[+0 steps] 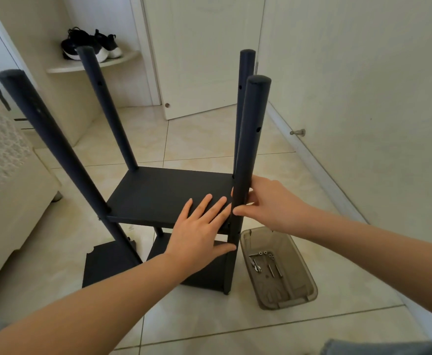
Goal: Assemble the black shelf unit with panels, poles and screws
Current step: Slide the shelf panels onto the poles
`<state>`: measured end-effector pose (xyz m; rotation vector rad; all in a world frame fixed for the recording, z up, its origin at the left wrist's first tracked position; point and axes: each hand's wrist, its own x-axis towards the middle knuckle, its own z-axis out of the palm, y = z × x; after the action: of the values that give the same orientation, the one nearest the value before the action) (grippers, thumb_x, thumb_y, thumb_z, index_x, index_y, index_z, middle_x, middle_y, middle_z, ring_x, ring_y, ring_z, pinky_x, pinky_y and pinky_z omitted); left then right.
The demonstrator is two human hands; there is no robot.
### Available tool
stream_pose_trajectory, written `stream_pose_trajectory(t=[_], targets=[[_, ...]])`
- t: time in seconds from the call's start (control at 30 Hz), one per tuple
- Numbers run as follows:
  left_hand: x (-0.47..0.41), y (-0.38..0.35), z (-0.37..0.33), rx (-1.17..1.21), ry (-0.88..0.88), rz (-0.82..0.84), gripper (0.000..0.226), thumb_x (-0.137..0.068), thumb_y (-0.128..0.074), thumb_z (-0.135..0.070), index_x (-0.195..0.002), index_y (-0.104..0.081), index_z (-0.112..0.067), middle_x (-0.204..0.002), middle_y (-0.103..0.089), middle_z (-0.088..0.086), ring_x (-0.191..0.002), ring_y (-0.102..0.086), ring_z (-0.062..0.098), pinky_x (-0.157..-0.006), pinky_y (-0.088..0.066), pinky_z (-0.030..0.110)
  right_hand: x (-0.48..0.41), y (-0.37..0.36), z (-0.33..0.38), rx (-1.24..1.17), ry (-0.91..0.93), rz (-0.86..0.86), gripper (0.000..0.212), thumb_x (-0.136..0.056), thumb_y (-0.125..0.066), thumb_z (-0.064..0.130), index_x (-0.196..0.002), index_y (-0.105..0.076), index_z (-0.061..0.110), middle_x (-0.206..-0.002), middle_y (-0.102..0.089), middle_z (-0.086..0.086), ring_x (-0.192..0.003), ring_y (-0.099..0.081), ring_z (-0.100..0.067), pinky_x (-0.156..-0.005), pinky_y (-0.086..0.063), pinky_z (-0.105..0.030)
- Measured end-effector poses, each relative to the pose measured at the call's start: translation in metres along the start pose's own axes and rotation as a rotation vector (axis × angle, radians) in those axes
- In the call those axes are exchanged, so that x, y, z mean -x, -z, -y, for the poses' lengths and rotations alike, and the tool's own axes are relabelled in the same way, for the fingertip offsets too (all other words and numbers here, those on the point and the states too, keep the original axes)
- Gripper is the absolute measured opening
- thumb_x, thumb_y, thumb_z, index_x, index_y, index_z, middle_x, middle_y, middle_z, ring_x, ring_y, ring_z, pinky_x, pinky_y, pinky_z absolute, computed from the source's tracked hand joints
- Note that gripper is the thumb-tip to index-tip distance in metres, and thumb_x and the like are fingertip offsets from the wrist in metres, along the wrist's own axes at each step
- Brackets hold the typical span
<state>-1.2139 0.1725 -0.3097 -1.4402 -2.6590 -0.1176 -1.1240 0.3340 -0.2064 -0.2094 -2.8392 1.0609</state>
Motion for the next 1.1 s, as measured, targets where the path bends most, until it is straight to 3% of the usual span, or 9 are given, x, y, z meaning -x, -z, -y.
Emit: stream_pose_trajectory(t=[0.1, 0.2, 0.3, 0.4, 0.53, 0.67, 0.8, 0.93, 1.1], targets=[[0.001, 0.004, -0.003, 0.013, 0.055, -0.028, 0.092, -0.079, -0.012, -0.086, -0.158, -0.017, -0.039, -0.165, -0.011, -0.013, -0.154, 0.001, 0.017, -0.125, 0.003, 0.052, 0.000, -0.009, 0.001, 0.003, 0.003, -0.052, 0.043, -0.089, -0.069, 0.030, -0.128, -0.050, 0.027, -0.104, -0.063, 0.011, -0.088, -0.062, -0.005, -0.054, -0.042, -0.002], [0.001, 0.006, -0.007, 0.077, 0.085, -0.154, 0.079, -0.086, -0.035, -0.079, -0.149, -0.045, -0.033, -0.157, -0.039, -0.010, -0.152, -0.023, 0.020, -0.124, -0.012, 0.055, -0.002, -0.016, 0.002, -0.034, 0.005, -0.103, 0.051, -0.090, -0.069, 0.028, -0.135, -0.046, 0.026, -0.116, -0.066, 0.006, -0.094, -0.067, -0.010, -0.060, -0.042, -0.005], [-0.001, 0.001, -0.005, 0.097, 0.063, -0.252, 0.066, -0.087, -0.053, -0.070, -0.138, -0.059, -0.028, -0.147, -0.053, -0.004, -0.144, -0.039, 0.025, -0.118, -0.028, 0.057, -0.002, -0.014, 0.001, -0.130, 0.008, -0.084, 0.051, -0.089, -0.071, 0.028, -0.134, -0.048, 0.029, -0.116, -0.066, 0.010, -0.085, -0.065, 0.001, -0.061, -0.045, -0.003], [0.000, -0.004, -0.001, 0.098, 0.027, -0.309, 0.065, -0.088, -0.053, -0.067, -0.137, -0.060, -0.025, -0.144, -0.056, -0.001, -0.141, -0.044, 0.028, -0.114, -0.036, 0.057, 0.002, -0.008, -0.006, -0.222, -0.007, -0.025, 0.038, -0.088, -0.071, 0.029, -0.120, -0.050, 0.034, -0.108, -0.063, 0.019, -0.085, -0.064, 0.006, -0.065, -0.047, -0.002], [0.000, -0.008, 0.002, 0.079, 0.003, -0.338, 0.067, -0.090, -0.048, -0.070, -0.141, -0.057, -0.026, -0.145, -0.055, -0.002, -0.142, -0.043, 0.028, -0.114, -0.037, 0.055, 0.012, -0.007, -0.029, -0.177, -0.030, 0.004, 0.031, -0.089, -0.069, 0.031, -0.118, -0.057, 0.032, -0.115, -0.063, 0.017, -0.101, -0.065, -0.002, -0.084, -0.054, -0.018], [-0.001, -0.012, 0.003, 0.062, -0.006, -0.362, 0.067, -0.091, -0.041, -0.070, -0.136, -0.061, -0.025, -0.144, -0.056, -0.002, -0.141, -0.044, 0.027, -0.114, -0.038, 0.053, 0.020, -0.013, -0.067, -0.100, -0.143, 0.037, 0.019, -0.090, -0.068, 0.030, -0.107, -0.059, 0.033, -0.103, -0.066, 0.016, -0.093, -0.065, 0.000, -0.079, -0.054, -0.017], [-0.001, -0.016, 0.004, 0.054, -0.014, -0.384, 0.064, -0.091, -0.045, -0.069, -0.134, -0.063, -0.025, -0.143, -0.057, -0.002, -0.142, -0.044, 0.027, -0.115, -0.037, 0.051, 0.019, -0.031, -0.113, 0.028, -0.259, 0.166, 0.018, -0.090, -0.068, 0.024, -0.105, -0.060, 0.026, -0.102, -0.067, 0.008, -0.096, -0.065, -0.008, -0.083, -0.051, -0.018], [-0.003, -0.018, 0.003, 0.055, -0.007, -0.404, 0.061, -0.090, -0.050, -0.067, -0.132, -0.064, -0.025, -0.141, -0.059, -0.002, -0.141, -0.045, 0.026, -0.114, -0.037, 0.051, 0.003, -0.065, -0.160, 0.190, -0.381, 0.303, 0.025, -0.091, -0.065, 0.018, -0.115, -0.063, 0.011, -0.114, -0.066, -0.006, -0.104, -0.062, -0.020, -0.090, -0.048, -0.026], [-0.004, -0.018, 0.001, 0.050, -0.007, -0.435, 0.060, -0.089, -0.054, -0.065, -0.131, -0.065, -0.024, -0.140, -0.061, -0.002, -0.140, -0.046, 0.025, -0.114, -0.038, 0.051, -0.008, -0.115, -0.210, 0.217, -0.537, 0.327, 0.029, -0.092, -0.065, 0.020, -0.117, -0.065, 0.006, -0.121, -0.067, -0.012, -0.112, -0.061, -0.027, -0.091, -0.046, -0.029]])
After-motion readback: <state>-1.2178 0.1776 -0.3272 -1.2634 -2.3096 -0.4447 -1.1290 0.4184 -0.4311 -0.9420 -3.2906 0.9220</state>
